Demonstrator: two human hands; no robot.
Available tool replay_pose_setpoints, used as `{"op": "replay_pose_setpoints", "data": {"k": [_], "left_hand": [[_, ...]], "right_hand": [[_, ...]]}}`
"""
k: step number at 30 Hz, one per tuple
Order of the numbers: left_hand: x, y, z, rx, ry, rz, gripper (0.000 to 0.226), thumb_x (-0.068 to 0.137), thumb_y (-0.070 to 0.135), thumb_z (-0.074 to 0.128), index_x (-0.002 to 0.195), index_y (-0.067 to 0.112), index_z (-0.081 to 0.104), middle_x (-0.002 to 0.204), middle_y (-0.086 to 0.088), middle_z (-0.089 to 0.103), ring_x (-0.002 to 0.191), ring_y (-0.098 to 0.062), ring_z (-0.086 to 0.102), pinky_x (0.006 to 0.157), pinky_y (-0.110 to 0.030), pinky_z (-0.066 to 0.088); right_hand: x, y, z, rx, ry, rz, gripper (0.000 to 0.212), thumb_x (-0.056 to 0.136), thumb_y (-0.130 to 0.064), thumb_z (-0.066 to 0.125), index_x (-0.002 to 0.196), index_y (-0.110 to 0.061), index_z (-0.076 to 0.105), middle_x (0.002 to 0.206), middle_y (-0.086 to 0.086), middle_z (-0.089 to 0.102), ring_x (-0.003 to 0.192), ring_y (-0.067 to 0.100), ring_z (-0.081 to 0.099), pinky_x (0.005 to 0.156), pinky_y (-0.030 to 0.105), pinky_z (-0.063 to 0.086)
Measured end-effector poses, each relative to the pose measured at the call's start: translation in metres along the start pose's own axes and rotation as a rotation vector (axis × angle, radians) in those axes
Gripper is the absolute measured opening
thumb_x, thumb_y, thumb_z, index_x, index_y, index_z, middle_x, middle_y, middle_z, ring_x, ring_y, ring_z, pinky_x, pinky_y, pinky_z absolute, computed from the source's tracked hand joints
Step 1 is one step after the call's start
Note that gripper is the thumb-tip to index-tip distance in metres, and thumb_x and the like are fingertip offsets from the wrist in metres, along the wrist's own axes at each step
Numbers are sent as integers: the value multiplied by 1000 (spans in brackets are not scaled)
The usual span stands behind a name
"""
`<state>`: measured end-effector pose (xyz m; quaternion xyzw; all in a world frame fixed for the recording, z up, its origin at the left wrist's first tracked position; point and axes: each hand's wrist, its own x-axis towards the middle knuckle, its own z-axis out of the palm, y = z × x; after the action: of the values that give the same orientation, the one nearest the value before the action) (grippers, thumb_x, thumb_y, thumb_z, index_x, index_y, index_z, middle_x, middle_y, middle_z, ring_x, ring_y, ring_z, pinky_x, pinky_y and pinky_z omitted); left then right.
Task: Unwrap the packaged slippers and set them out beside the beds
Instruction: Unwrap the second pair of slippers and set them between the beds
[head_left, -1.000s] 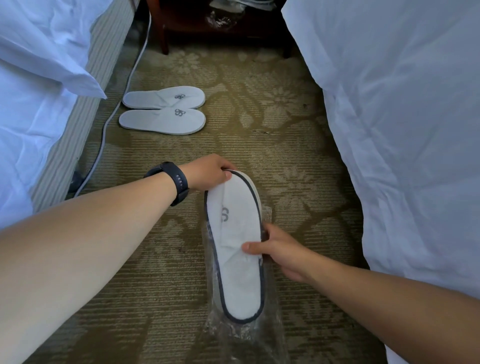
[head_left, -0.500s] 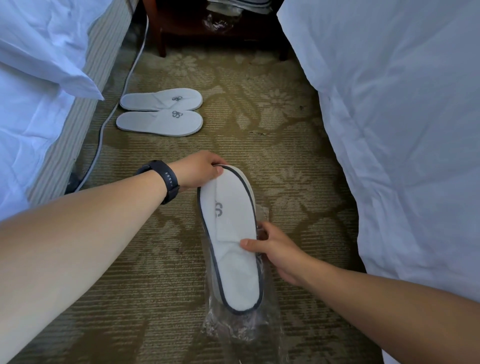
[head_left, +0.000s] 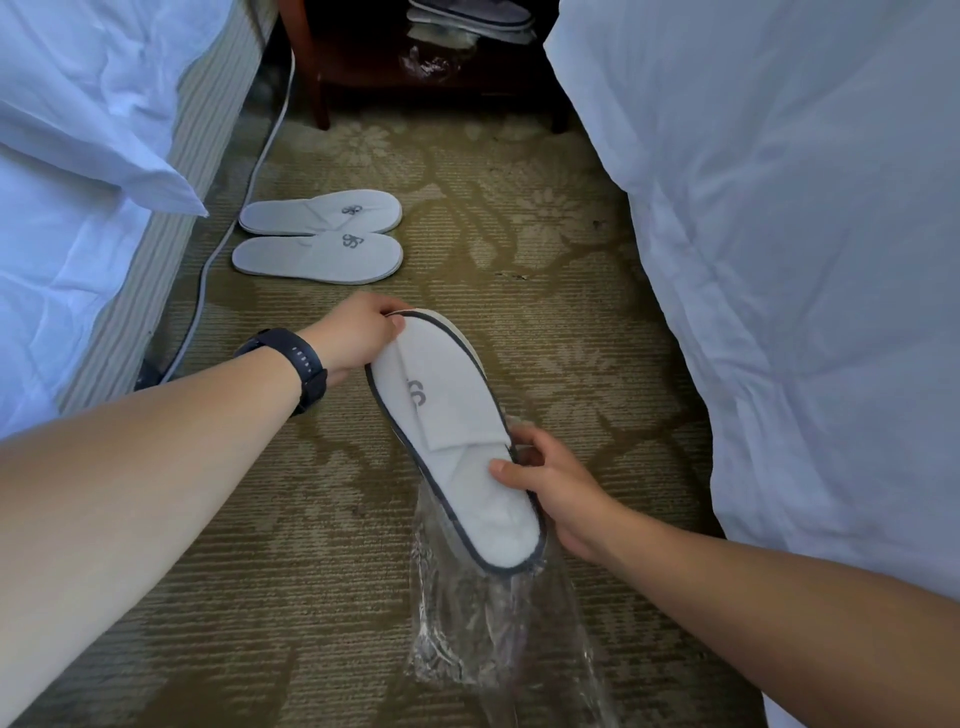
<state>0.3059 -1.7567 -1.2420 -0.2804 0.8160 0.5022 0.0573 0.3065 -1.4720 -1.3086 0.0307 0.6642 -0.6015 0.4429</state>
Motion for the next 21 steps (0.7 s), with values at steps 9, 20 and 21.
{"op": "replay_pose_setpoints", "data": {"k": [9,20,21], "left_hand": [[5,-23,-30,-161,201,-47,30,111,5,43,119,10,71,121,-14,70,109,-26,62,94,-36,51],[5,-35,-37,-359,386,-156,34,111,7,42,127,8,72,121,-12,70,111,-28,64,98,-36,50],[6,-37,-37,-374,404,-169,34,110,7,43,129,6,72,122,-13,70,111,-28,64,99,-38,50]], "right_hand": [[2,11,-6,158,71,65,35,95,-15,78,126,-22,64,132,12,67,115,34,73,99,53,61],[1,15,-13,98,148,108,28,97,-21,74,123,-25,65,132,10,69,122,33,68,109,59,53],[2,16,-14,82,160,104,26,98,-21,73,123,-24,66,133,10,69,123,34,67,111,60,51]]}}
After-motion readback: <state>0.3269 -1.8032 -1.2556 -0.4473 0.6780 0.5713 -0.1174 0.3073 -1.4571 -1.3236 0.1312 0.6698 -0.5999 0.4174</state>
